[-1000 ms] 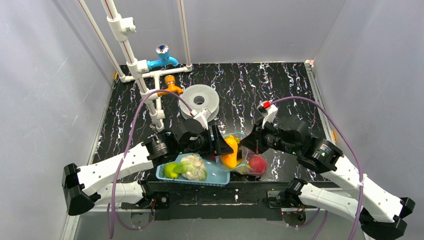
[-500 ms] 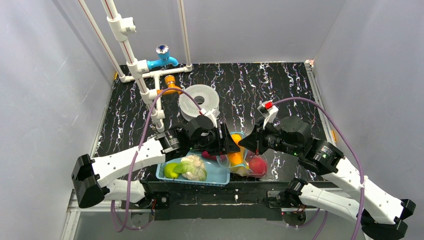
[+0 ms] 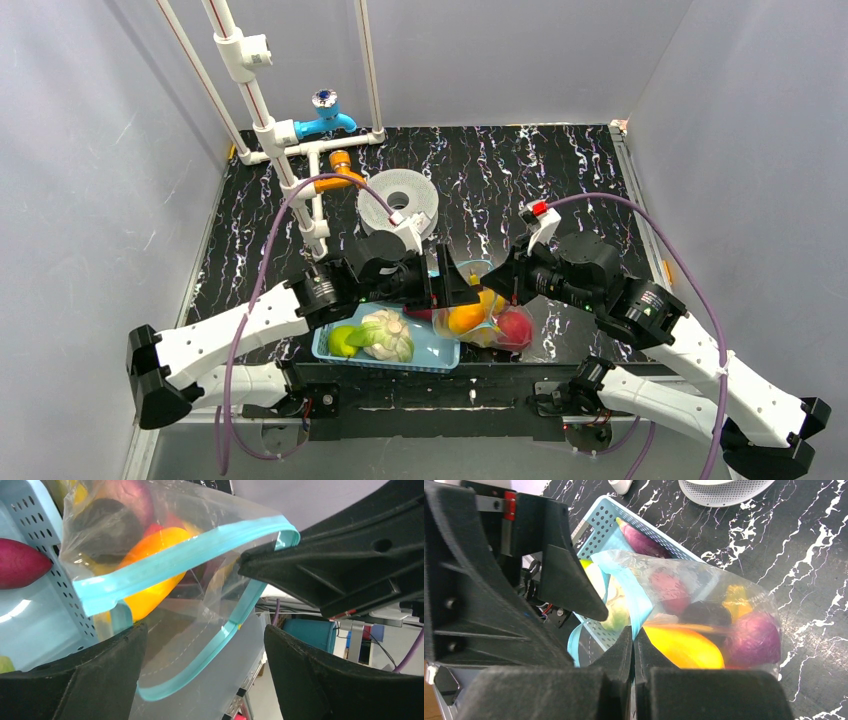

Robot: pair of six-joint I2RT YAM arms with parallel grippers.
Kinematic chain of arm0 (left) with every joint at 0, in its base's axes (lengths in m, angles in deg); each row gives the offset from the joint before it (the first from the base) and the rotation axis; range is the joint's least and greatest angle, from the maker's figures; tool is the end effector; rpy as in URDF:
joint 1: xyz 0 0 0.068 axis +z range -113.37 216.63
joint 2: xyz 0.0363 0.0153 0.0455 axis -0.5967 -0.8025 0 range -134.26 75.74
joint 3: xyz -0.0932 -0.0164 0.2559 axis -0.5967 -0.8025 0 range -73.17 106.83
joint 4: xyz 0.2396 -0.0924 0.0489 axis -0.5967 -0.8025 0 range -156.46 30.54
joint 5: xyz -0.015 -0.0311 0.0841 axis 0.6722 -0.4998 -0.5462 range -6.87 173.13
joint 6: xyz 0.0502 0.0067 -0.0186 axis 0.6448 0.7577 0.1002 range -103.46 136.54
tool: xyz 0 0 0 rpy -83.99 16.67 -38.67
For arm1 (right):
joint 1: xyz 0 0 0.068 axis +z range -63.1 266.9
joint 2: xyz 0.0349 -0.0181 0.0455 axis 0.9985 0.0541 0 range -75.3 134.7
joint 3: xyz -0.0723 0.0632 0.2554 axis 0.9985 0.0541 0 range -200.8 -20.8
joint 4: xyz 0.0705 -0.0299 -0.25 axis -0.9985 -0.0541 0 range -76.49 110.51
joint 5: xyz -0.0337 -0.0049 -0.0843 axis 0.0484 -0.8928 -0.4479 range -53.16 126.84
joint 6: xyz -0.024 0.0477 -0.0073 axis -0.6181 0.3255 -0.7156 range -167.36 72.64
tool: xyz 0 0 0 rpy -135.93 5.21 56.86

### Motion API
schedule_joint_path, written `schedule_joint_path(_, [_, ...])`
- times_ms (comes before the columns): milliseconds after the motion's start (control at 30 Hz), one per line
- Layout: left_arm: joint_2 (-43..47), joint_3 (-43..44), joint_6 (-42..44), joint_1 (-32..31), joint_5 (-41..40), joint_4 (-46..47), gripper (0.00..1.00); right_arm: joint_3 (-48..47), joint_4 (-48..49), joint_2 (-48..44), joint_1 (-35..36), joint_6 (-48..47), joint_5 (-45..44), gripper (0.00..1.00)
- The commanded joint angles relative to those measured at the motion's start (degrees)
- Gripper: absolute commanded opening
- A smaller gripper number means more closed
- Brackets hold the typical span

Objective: Place the food in the zip-top bag and seal the zipper
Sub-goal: Place the fake fruit in the zipper food storage bag, then pick up the fake vegetable from the bin.

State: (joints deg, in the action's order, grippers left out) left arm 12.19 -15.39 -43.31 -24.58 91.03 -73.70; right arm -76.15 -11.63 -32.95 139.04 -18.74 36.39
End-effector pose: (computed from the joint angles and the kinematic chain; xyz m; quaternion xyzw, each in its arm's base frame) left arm 0.1185 -0.2256 0.3475 0.0492 0.8167 -0.5259 0.2323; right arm 0.0945 0.1210 0.3691 -0.1639 0.7982 0.3731 0.4437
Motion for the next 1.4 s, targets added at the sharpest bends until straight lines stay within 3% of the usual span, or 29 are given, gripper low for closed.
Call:
schedule_joint_path(0, [4.46, -0.77, 2.17, 0.30, -3.07, -5.53, 0.85, -1.03, 2.13, -0.91, 0.16, 0.08, -1.61, 0.01])
schedule_joint_path(600, [25.71, -9.74, -2.27, 0.48, -23.14, -28.47, 0.88, -1.26, 0.56, -1.16, 0.16, -0.80, -6.82, 0.01])
schedule_joint_path(733, [22.53, -11.60, -5.41, 0.48, -24.26, -29.62, 0.85, -1.71, 0.22, -1.95, 0.16, -0.31, -8.89, 0.01])
schedule_joint_path(867, [16.75, -12.77, -4.74, 0.48, -22.23, -23.27, 0.82, -1.89, -0.91, -4.49, 0.16, 0.95, -15.29, 0.01])
schedule_joint_path(1067, [6.03, -10.39, -5.83, 0.43, -19.92, -16.34, 0.73, -1.44, -1.65, -7.57, 0.16, 0.96, -17.79, 0.01])
schedule_joint_path(1267, [-1.93, -8.17, -15.86, 0.46, -22.53, -12.12, 0.61, -0.50, -1.39, -9.28, 0.16, 0.76, -18.00, 0.01])
schedule_joint_path(1367, [-3.35, -10.47, -27.88, 0.55, -25.01, -10.84, 0.57, -0.49, -1.51, -9.25, 0.16, 0.62, -17.87, 0.01])
